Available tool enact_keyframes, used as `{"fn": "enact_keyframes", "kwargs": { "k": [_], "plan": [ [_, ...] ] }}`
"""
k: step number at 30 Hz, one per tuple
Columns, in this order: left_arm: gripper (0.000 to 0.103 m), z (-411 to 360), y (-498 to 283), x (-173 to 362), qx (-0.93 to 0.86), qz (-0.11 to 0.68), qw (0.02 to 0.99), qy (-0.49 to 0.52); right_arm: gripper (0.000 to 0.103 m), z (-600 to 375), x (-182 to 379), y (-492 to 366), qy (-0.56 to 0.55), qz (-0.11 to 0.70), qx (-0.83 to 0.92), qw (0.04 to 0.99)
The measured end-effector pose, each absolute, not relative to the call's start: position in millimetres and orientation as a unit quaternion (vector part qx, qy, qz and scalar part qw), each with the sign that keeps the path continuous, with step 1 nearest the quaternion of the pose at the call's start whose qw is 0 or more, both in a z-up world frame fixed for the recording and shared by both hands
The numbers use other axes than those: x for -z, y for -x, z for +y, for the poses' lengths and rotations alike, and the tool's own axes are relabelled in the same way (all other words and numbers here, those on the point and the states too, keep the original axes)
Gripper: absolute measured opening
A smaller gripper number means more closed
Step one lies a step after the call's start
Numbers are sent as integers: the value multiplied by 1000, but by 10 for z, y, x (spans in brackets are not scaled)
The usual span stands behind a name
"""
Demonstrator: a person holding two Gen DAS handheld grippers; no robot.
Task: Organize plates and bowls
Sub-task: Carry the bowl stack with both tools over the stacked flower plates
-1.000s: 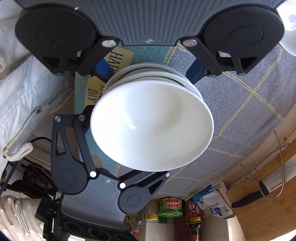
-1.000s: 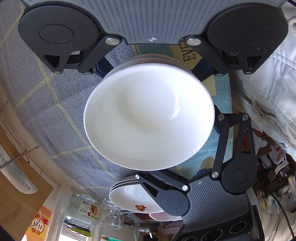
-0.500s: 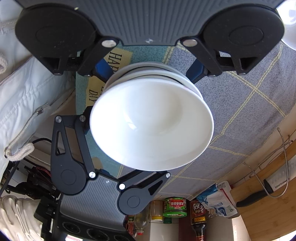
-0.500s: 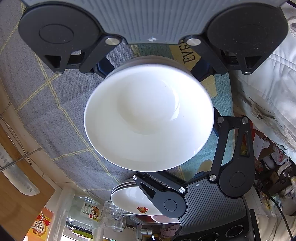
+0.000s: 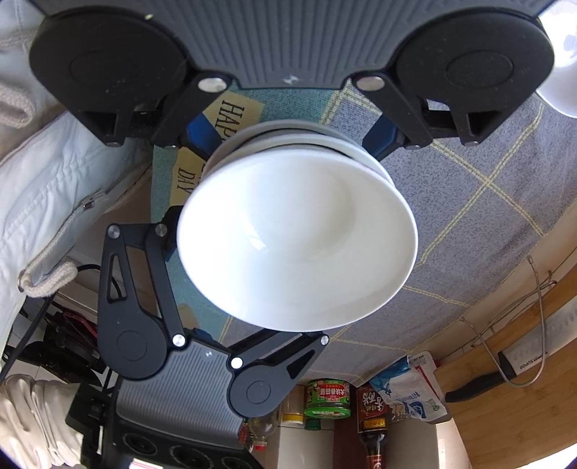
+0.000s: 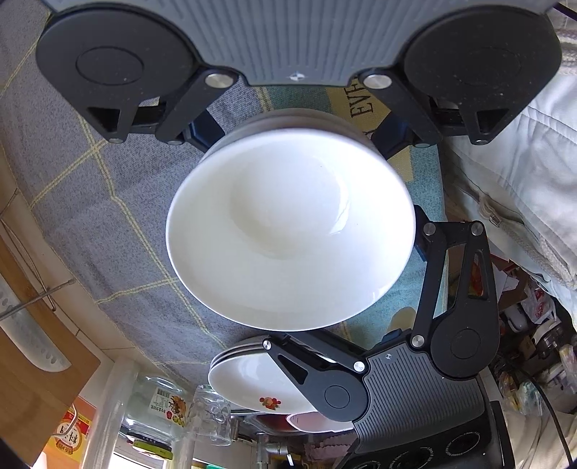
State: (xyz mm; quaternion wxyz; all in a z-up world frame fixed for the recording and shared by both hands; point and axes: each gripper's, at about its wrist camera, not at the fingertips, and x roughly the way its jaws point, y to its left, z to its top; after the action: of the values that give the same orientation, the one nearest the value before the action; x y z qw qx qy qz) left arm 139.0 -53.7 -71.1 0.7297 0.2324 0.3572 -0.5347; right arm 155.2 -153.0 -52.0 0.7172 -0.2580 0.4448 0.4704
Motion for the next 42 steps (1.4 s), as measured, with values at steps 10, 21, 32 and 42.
{"fn": "enact_keyframes", "kwargs": {
  "k": [10, 21, 32, 42],
  "plan": [
    [84, 52, -1414, 374, 478, 336, 781, -220, 90, -1027, 208, -1849, 300, 394, -508, 705],
    [84, 787, -1634, 239, 419, 333, 814, -224, 90, -206, 172, -2300, 332, 347, -544, 688],
    [84, 1223, -1912, 362, 398, 348, 816, -234, 90, 328, 321, -2637, 336, 343, -548, 685],
    [84, 1356, -2035, 481, 390, 365, 811, -241, 90, 503, 503, -2780, 322, 359, -548, 684]
  ]
}}
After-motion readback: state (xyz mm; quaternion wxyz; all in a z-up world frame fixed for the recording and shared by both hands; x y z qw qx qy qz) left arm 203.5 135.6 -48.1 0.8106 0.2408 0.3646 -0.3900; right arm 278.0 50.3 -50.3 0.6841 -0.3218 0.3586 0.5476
